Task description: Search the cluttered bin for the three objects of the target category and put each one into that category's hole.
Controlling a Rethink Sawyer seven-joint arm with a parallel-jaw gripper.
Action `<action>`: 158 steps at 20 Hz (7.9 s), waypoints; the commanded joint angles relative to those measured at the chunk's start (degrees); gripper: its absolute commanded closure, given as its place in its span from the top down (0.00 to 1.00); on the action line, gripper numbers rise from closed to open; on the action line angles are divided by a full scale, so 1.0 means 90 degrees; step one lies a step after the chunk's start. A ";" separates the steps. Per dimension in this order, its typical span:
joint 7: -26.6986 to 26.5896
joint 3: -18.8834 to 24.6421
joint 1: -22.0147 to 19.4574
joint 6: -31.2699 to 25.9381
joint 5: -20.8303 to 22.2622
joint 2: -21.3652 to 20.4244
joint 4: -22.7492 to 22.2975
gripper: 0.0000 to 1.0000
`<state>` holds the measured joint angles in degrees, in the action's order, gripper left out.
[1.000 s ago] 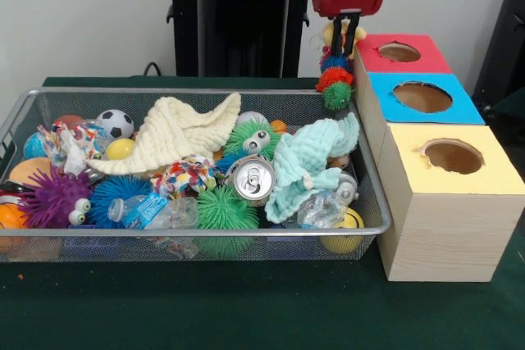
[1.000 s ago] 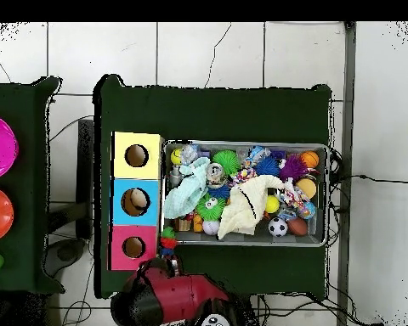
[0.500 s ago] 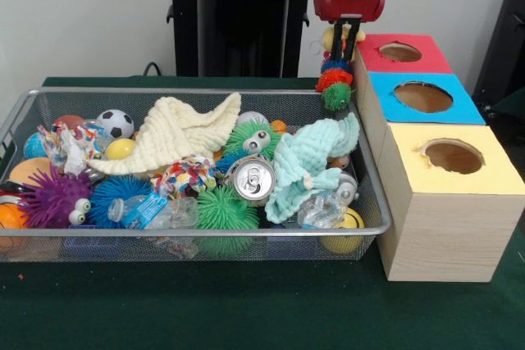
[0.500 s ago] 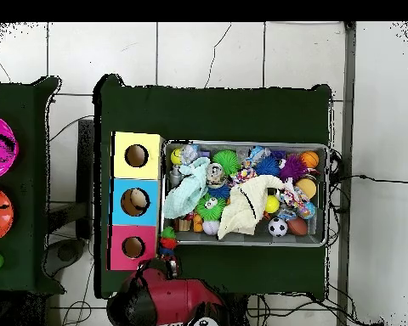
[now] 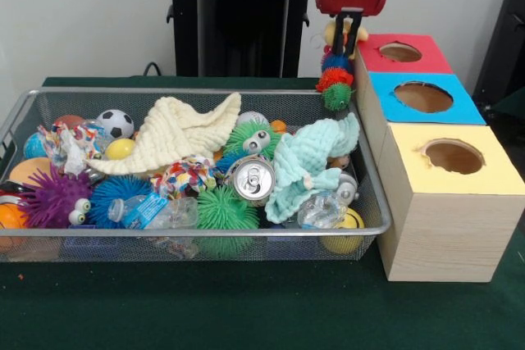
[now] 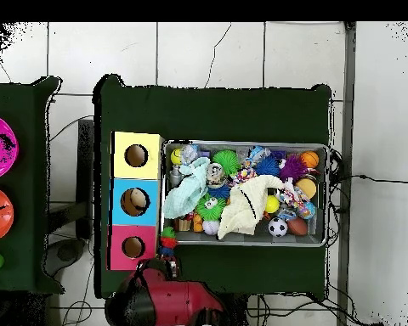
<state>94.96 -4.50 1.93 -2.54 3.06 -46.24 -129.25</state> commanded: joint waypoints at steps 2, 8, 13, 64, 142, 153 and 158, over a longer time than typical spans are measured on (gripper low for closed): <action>0.1085 0.0713 -0.0181 -0.1236 -0.0573 -0.0366 0.0470 0.00; 0.0915 0.0713 -0.0317 -0.1483 -0.0605 -0.0383 0.0687 0.00; 0.0899 0.0718 -0.0288 -0.1509 -0.0643 -0.0240 0.0910 0.00; 0.1108 0.0308 0.0127 -0.3365 -0.0926 -0.0227 0.2402 0.00; 0.1576 0.0760 0.0476 -0.0024 -0.1467 0.0471 0.0128 1.00; 0.1235 0.0435 0.0462 -0.0948 -0.1435 -0.0153 0.0345 1.00; 0.1000 0.0165 0.0426 -0.1810 -0.1349 -0.0454 0.0752 1.00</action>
<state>94.97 -3.13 6.14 -7.97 -7.63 -48.35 -124.78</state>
